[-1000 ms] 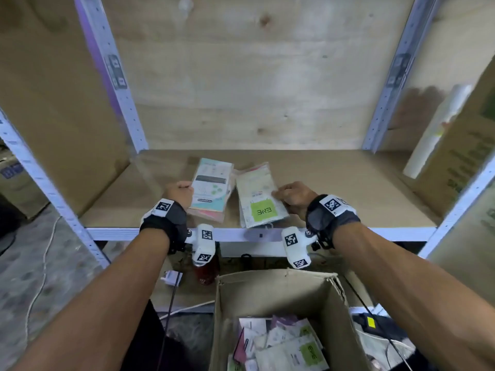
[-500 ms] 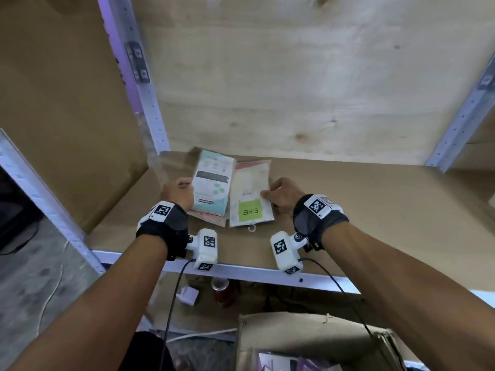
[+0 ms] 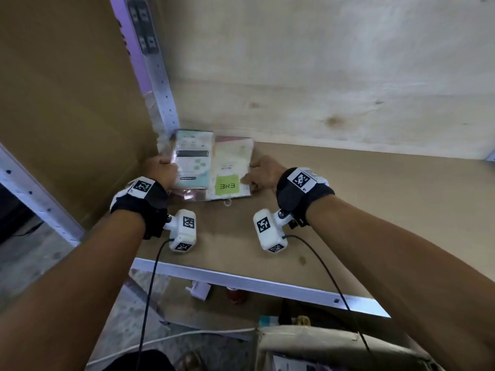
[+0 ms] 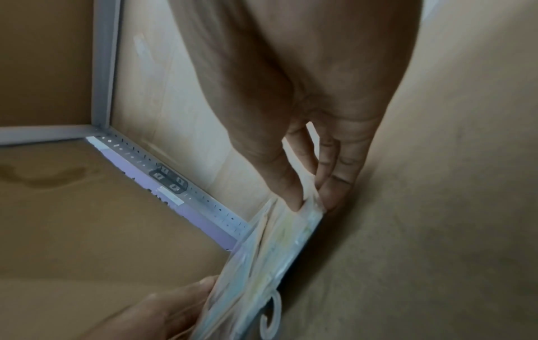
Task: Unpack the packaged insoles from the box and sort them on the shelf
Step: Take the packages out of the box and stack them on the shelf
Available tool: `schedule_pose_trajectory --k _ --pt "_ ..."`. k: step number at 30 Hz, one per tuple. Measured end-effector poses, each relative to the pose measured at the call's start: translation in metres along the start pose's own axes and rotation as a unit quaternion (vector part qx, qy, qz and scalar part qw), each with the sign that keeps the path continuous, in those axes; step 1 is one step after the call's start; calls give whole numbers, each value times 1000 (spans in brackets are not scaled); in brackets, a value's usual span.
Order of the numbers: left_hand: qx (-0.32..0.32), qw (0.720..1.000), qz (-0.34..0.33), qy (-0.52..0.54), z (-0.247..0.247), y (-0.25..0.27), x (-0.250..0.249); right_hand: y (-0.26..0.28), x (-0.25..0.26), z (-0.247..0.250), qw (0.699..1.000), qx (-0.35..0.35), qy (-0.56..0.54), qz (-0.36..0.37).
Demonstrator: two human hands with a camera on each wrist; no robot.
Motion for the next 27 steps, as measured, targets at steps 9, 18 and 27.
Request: schedule_pose_trajectory --k 9,18,27 --pt "24 995 -41 -87 15 25 -22 18 -4 -3 999 17 23 -14" --pt "48 989 -141 17 23 139 -75 128 -8 24 998 29 44 24" --pt "117 963 -235 64 -15 282 -100 267 -50 48 999 7 48 21"
Point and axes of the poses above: each hand's wrist, its own y-axis away from the middle knuckle, its own z-axis out of the back of the hand, x = y × z, the point moved 4 cm from there along -y, towards the middle knuckle, and after that the axes turned 15 degrees about -y, right-handed, at the moved point
